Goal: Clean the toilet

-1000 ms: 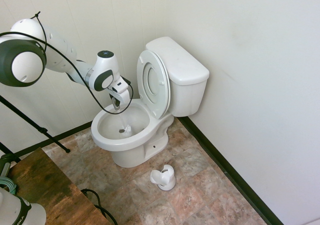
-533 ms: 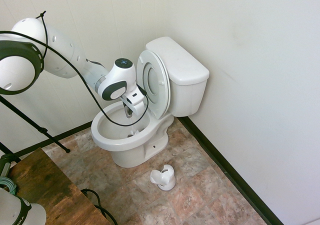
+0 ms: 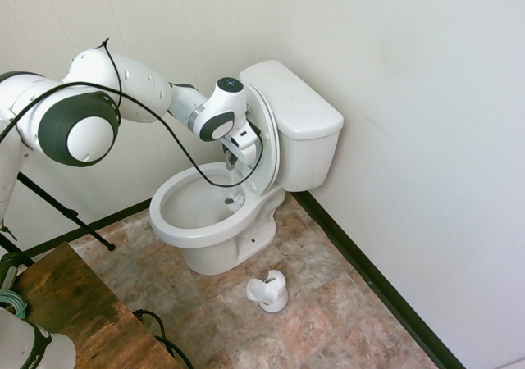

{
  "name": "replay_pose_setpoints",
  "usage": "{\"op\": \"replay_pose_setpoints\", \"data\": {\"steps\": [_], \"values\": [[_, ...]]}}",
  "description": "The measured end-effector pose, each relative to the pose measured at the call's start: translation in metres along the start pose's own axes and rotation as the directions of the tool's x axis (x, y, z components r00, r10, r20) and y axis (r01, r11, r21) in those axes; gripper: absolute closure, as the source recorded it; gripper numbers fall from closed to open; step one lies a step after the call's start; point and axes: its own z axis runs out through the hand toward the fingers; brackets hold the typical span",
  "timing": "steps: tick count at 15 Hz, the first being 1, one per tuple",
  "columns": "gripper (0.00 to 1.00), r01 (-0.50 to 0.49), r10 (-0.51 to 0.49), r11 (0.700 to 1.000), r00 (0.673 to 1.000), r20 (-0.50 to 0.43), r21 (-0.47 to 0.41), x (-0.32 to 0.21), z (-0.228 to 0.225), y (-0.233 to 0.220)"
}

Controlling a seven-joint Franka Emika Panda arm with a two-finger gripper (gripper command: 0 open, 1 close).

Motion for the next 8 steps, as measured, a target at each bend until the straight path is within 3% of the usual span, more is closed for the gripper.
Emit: {"op": "replay_pose_setpoints", "data": {"steps": [4,8], "values": [[1.0,0.019,-0.019,1.0,1.0,-0.018,-0.014,-0.036,0.006,-0.027],[1.0,-0.001,-0.004,0.997,0.997,-0.072,-0.071,-0.05,-0.012,-0.011]]}}
